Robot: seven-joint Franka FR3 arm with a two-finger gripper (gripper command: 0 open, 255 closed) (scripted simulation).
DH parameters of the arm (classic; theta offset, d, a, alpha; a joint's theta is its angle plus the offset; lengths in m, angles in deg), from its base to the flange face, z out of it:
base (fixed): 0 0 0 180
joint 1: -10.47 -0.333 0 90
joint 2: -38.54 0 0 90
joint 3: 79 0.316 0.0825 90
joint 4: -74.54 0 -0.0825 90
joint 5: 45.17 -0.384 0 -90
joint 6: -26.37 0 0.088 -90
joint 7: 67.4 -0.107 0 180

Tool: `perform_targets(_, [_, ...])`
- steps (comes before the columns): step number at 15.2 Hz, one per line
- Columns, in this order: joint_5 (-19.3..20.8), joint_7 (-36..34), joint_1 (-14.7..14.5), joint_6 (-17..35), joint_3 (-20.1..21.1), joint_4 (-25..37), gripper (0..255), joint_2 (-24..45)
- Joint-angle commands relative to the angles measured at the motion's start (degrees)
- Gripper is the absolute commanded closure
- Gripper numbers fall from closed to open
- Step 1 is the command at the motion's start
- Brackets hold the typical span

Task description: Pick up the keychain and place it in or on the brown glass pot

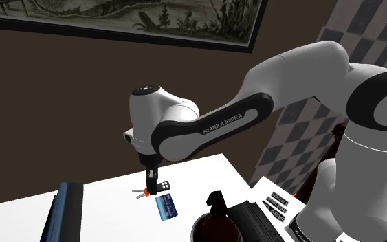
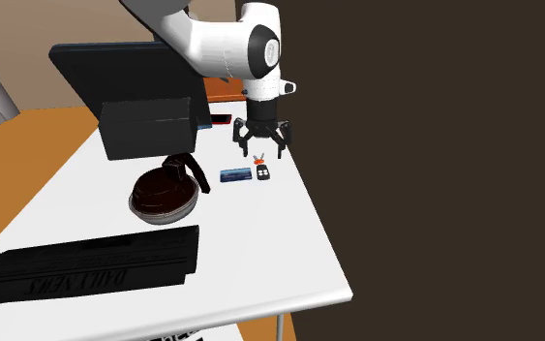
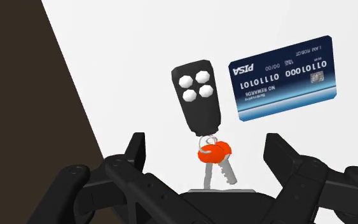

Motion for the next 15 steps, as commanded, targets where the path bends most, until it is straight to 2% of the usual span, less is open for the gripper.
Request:
perform_targets(1, [0.20, -0.14, -0.07, 1.33, -0.01, -0.86, 0, 0.45])
perform_targets(4, [0.49, -0.33, -0.09, 3.13, -0.11, -1.87, 0, 1.26])
perform_targets(11, [0.48, -0.33, -0.09, 3.12, -0.11, -1.87, 0, 1.26])
perform_targets(12, [0.48, -0.33, -0.09, 3.12, -0.11, -1.87, 255, 1.26])
perform_targets(15, [0.48, -0.33, -0.09, 3.12, -0.11, -1.87, 255, 1.26])
